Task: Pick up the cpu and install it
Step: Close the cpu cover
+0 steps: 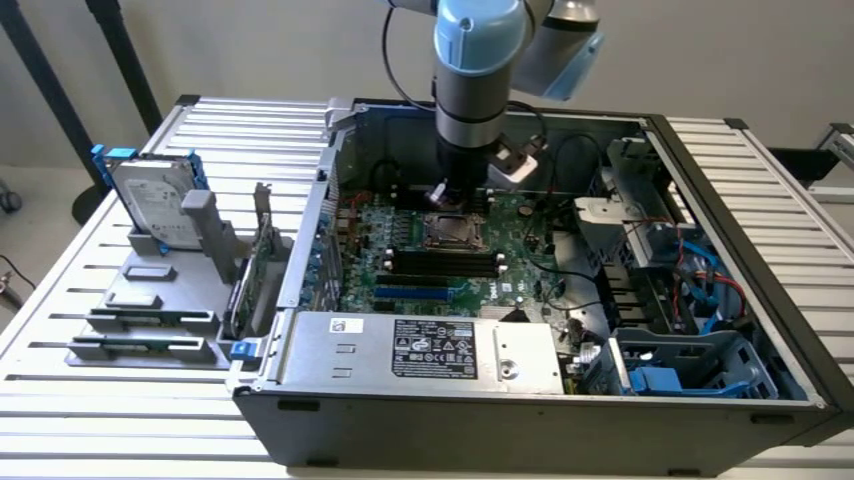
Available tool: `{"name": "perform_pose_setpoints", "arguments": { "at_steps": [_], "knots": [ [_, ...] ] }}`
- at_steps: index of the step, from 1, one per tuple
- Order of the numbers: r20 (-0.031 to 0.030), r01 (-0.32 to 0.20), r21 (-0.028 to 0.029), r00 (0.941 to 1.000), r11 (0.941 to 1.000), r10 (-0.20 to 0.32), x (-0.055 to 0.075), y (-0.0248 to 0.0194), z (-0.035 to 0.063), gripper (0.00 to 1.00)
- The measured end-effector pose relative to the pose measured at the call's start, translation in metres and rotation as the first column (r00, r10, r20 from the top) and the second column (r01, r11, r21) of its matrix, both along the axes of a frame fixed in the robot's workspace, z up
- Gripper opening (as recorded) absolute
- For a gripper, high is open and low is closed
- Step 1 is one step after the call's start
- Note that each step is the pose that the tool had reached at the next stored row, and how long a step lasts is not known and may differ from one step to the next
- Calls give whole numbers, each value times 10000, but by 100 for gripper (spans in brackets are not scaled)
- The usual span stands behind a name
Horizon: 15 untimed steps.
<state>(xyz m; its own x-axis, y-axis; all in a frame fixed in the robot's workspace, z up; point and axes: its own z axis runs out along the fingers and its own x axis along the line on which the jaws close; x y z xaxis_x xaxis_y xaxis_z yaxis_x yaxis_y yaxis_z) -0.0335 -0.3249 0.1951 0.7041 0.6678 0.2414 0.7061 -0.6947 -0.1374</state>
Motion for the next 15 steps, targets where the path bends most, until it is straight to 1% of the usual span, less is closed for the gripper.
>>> {"name": "perform_pose_setpoints", "arguments": {
  "at_steps": [2,5,7,8,9,11,12,14,15],
  "knots": [
    [-21,1,0,10000,10000,-1,19,0,0,11],
    [-69,0,1,10000,10000,0,42,0,0,11],
    [-119,1,1,9999,10000,-1,53,0,0,11],
    [-154,0,2,9999,10000,0,57,-2,0,11],
    [-204,0,3,9998,10000,0,60,-4,-1,11],
    [-338,1,2,9994,10000,0,67,-13,-1,11],
    [-392,0,1,9992,10000,0,72,-16,0,11],
    [-453,1,-2,9990,10000,-1,83,-20,1,11],
    [-472,2,-3,9989,10000,-2,90,-21,1,11]
  ]
}}
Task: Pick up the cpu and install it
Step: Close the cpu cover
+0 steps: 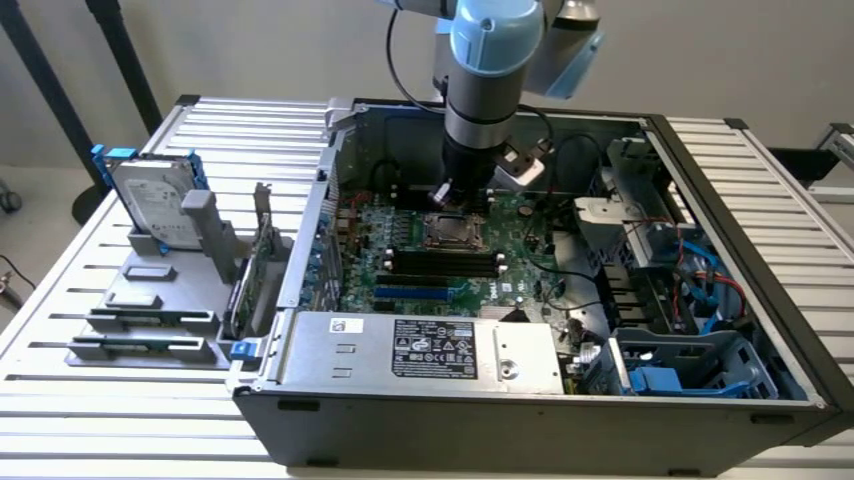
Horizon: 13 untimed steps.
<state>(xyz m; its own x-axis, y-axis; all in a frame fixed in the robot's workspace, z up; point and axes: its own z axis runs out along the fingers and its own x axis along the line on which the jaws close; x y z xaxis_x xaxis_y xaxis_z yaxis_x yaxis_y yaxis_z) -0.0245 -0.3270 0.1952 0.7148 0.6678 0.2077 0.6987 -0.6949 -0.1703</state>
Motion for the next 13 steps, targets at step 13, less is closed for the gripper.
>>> {"name": "perform_pose_setpoints", "arguments": {
  "at_steps": [13],
  "knots": [
    [-120,0,1,9999,10000,0,39,-4,20,11]
  ]
}}
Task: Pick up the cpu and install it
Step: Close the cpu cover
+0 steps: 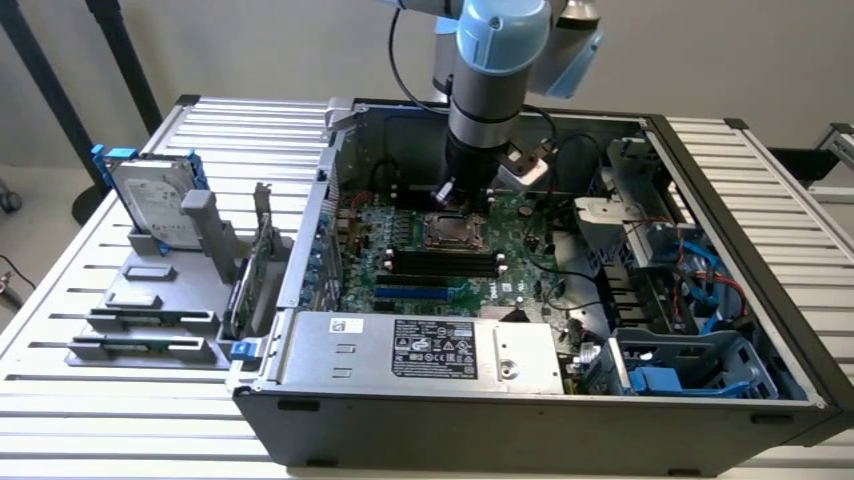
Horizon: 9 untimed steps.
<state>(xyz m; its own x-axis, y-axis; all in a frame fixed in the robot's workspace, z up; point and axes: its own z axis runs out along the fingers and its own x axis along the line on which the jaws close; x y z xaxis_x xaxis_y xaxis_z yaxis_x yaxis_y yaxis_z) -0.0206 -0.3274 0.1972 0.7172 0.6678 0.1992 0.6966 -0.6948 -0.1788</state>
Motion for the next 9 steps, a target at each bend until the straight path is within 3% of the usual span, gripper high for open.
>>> {"name": "perform_pose_setpoints", "arguments": {
  "at_steps": [5,9],
  "knots": [
    [-8,1,12,10000,10000,-1,7,-9,0,11],
    [-9,-1,117,10000,9999,1,9,-13,-1,11]
  ]
}}
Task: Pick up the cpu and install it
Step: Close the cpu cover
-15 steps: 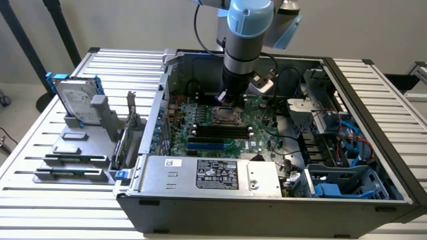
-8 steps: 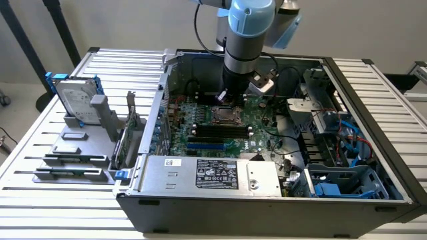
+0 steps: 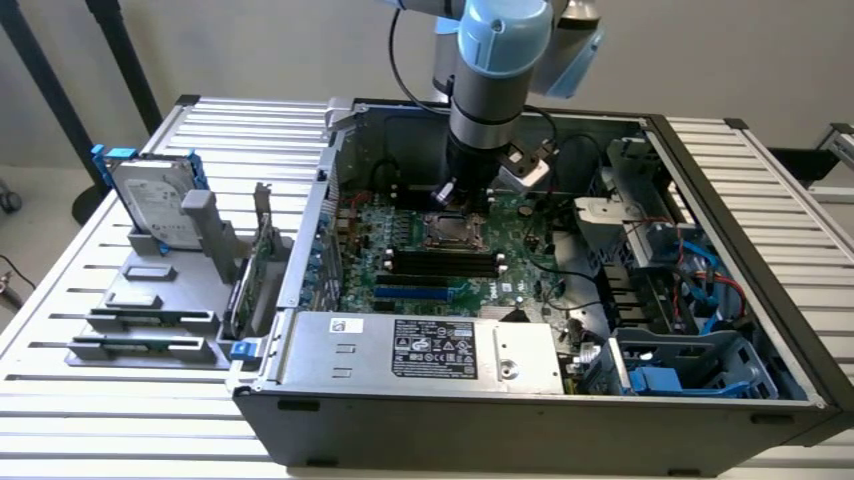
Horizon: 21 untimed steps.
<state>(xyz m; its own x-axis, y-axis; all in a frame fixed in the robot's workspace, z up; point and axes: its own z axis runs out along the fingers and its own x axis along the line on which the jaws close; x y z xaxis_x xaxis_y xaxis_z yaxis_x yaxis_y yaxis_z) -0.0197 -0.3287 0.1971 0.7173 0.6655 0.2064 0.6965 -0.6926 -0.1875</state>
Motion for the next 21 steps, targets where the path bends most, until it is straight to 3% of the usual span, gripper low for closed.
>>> {"name": "perform_pose_setpoints", "arguments": {
  "at_steps": [3,9,16,19,21],
  "knots": [
    [0,0,77,10000,10000,0,1,-6,0,11],
    [-1,1,148,10000,9999,-1,1,-26,-13,11],
    [-9,1,292,10000,9996,0,1,-31,-43,11],
    [-66,1,320,10000,9995,1,3,-35,-18,11],
    [-123,4,310,9999,9995,0,2,-47,25,11]
  ]
}}
